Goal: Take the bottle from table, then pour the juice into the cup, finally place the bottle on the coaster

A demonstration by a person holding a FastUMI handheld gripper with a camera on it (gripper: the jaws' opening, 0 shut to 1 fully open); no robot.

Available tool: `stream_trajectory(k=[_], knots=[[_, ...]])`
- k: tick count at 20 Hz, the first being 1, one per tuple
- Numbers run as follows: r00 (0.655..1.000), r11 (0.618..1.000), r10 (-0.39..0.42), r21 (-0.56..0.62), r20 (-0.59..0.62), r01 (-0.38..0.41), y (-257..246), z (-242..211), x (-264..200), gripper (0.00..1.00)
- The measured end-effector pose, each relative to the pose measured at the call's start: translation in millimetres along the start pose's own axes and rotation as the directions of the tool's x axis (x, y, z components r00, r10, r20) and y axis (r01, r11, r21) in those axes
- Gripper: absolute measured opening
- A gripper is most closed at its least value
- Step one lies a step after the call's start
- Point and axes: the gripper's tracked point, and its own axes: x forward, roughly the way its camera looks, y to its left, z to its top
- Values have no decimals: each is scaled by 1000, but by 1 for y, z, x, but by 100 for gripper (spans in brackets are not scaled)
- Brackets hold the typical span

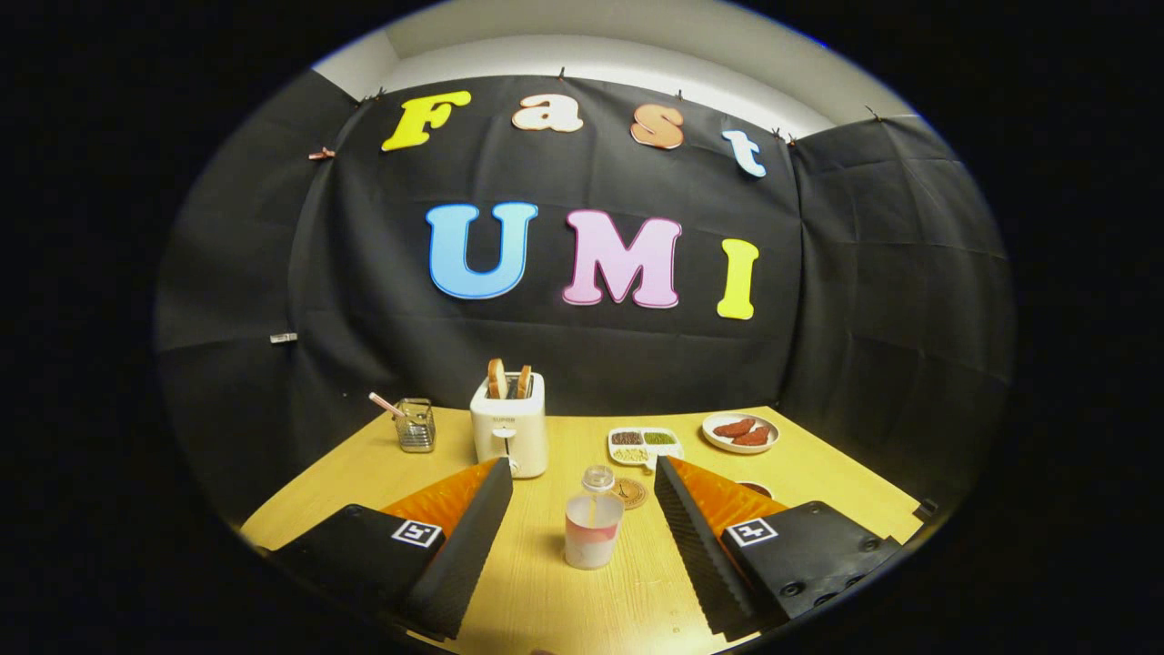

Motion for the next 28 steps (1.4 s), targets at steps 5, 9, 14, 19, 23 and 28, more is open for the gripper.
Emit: stream_trajectory(k=[5,9,14,19,23,28], knots=[[1000,1000,-20,23,-22,21,3,-33,35,97],[998,995,-52,84,-43,56,-8,-64,66,97],[996,994,-55,91,-65,60,-11,-90,98,98],[994,997,-51,57,-99,56,-1,-117,119,98],[989,998,-59,-4,-133,59,0,-139,127,97],[991,997,-75,-4,-115,75,0,-139,134,87]])
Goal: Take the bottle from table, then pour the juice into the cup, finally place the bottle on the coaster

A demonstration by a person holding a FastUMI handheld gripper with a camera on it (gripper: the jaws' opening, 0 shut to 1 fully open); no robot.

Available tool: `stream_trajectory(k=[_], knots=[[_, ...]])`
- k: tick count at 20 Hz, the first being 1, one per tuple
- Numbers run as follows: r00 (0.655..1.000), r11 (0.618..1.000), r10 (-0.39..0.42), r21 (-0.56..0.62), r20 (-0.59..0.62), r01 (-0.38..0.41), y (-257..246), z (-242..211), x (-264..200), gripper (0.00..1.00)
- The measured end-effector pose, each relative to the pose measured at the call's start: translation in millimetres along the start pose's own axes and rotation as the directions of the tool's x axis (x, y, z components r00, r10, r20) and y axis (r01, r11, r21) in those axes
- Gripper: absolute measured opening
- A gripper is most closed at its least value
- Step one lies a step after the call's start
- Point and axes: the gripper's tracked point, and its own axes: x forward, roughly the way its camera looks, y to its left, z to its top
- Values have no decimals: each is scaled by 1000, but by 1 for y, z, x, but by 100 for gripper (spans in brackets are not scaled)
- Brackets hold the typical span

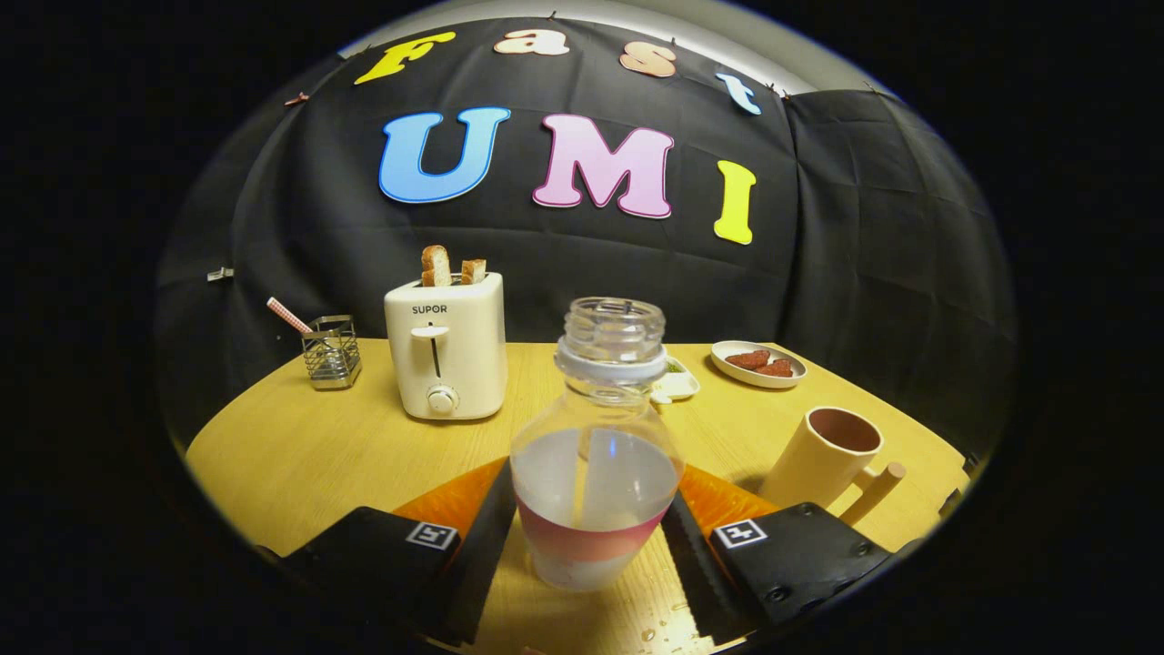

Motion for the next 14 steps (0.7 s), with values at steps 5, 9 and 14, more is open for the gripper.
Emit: stream_trajectory(k=[5,9,14], knots=[[1000,1000,-1,17,-1,1,-3,1,1,79],[997,996,78,48,-21,-77,4,1,-3,74],[997,996,69,55,-34,-67,-3,0,-5,72]])
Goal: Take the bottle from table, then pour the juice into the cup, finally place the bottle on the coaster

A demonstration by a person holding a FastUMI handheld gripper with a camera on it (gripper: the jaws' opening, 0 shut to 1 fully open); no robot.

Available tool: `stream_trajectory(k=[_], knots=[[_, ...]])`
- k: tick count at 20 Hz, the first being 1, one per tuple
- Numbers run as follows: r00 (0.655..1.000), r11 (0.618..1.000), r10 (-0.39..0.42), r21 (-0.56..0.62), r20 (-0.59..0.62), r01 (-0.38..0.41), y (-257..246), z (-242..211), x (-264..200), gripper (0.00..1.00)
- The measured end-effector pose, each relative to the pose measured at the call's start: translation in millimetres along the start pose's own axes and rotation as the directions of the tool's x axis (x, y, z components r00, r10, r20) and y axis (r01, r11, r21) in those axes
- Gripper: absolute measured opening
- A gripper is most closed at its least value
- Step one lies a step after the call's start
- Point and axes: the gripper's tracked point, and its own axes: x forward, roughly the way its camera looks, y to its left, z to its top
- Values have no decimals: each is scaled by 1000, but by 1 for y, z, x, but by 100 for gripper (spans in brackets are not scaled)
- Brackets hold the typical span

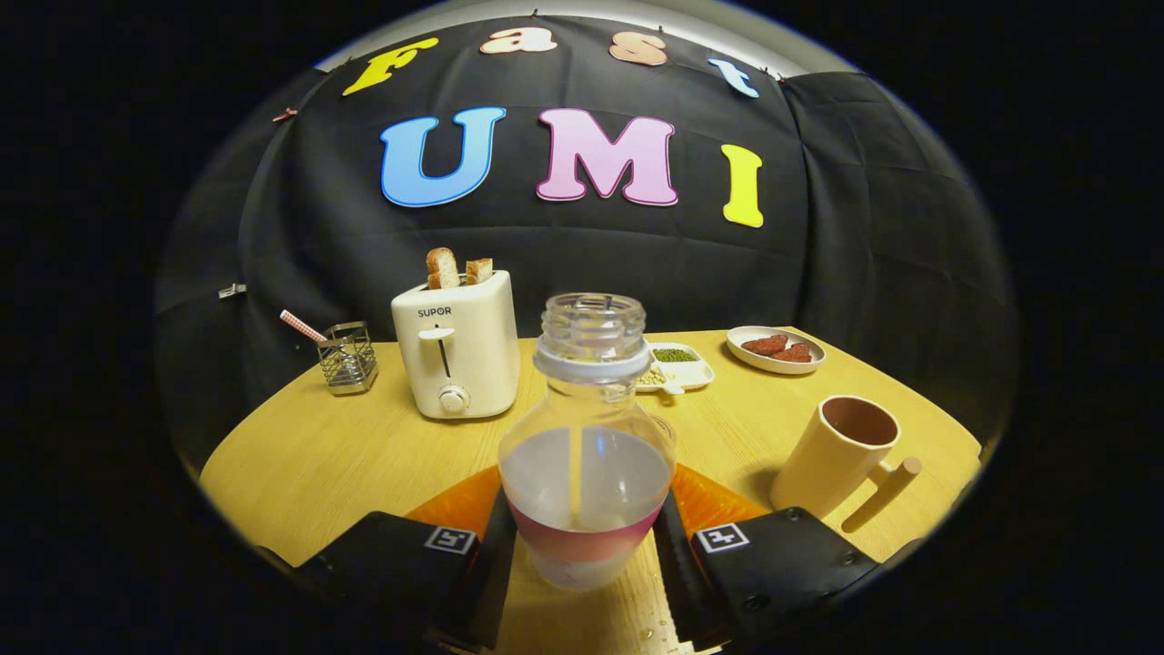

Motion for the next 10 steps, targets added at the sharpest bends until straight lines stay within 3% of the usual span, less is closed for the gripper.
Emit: stream_trajectory(k=[4,10], knots=[[999,999,43,5,-18,-43,3,2,-8,72],[991,976,108,196,-81,-90,11,29,-35,70]])
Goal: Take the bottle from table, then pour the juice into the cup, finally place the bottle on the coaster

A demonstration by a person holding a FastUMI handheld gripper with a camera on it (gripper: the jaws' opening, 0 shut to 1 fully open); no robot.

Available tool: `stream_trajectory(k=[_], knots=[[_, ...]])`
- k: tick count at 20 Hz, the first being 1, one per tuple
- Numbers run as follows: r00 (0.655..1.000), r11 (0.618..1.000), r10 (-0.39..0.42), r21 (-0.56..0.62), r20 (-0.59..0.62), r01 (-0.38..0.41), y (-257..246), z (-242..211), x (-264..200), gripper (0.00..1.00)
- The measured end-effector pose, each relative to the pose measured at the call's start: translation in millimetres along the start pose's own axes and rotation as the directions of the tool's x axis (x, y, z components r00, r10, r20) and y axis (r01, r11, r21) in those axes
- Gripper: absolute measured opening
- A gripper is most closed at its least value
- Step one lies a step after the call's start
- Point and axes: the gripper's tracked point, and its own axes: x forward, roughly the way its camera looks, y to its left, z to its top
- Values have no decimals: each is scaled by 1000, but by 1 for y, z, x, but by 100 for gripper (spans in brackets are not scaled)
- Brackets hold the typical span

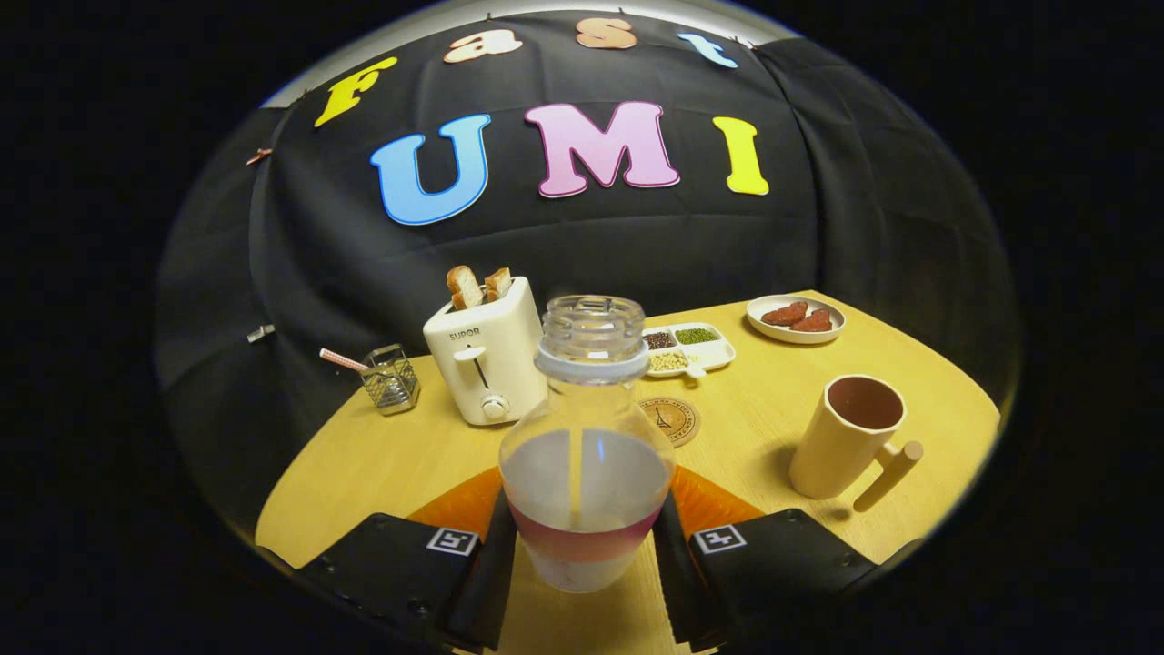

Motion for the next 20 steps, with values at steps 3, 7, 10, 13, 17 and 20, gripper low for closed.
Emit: stream_trajectory(k=[3,7,10,13,17,20], knots=[[999,992,34,120,-18,-32,3,14,-11,70],[997,960,66,276,-45,-51,-4,32,-18,70],[995,902,85,428,-47,-57,-15,44,-15,70],[993,823,66,567,-98,1,-39,43,-10,70],[990,702,66,711,-122,40,-63,41,-3,70],[987,645,87,763,-137,49,-68,41,0,70]])
